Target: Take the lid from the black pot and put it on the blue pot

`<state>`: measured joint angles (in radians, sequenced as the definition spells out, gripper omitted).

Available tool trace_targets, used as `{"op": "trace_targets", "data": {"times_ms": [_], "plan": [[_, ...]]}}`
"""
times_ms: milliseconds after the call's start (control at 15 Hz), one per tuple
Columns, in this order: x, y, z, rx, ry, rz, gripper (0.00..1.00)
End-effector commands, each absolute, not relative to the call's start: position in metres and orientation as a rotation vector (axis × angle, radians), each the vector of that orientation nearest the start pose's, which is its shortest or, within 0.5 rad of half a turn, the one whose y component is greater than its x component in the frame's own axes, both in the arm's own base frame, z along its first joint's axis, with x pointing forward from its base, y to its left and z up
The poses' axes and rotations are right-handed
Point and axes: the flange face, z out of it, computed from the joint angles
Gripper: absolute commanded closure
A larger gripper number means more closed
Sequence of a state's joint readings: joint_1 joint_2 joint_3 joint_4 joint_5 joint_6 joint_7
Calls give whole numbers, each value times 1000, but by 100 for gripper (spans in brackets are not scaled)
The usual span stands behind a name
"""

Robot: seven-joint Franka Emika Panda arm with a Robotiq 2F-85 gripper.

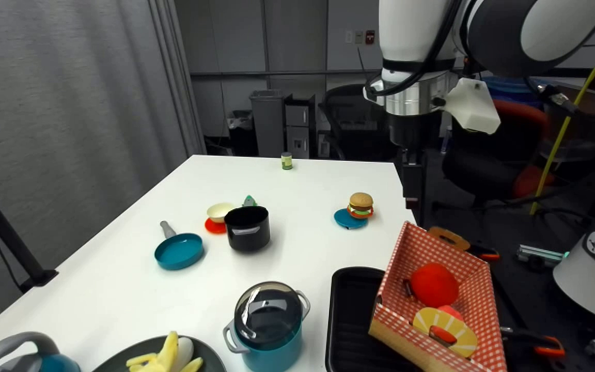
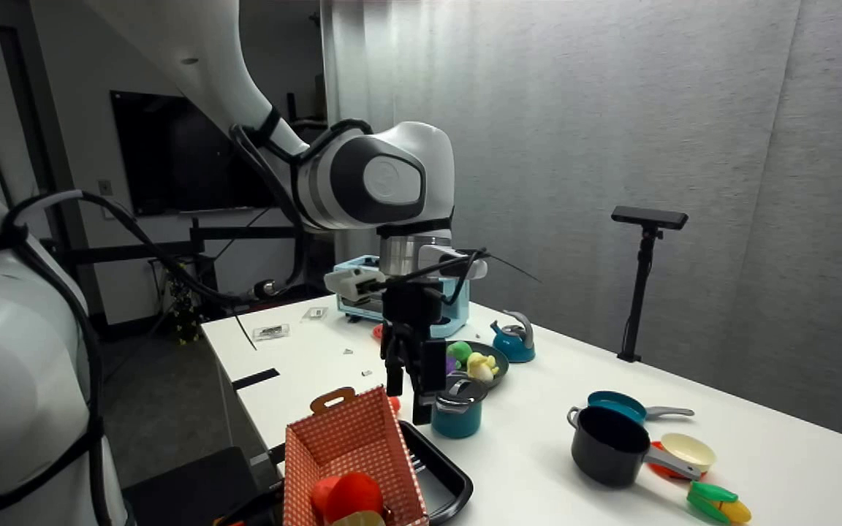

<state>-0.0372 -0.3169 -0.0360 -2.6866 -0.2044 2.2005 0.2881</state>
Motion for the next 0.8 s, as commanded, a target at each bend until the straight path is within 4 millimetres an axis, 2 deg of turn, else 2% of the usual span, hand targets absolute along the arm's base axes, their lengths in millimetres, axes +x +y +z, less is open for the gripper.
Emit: {"op": "trace_targets", "data": {"times_ms": [0, 133, 200, 267, 733], "plan": [[347, -43, 333, -3281, 382, 210, 0], [339, -47, 334, -3282, 381, 207, 0], [344, -49, 339, -3280, 382, 206, 0], [354, -44, 327, -3264, 396, 227, 0], [353, -46, 332, -3264, 397, 208, 0]]}}
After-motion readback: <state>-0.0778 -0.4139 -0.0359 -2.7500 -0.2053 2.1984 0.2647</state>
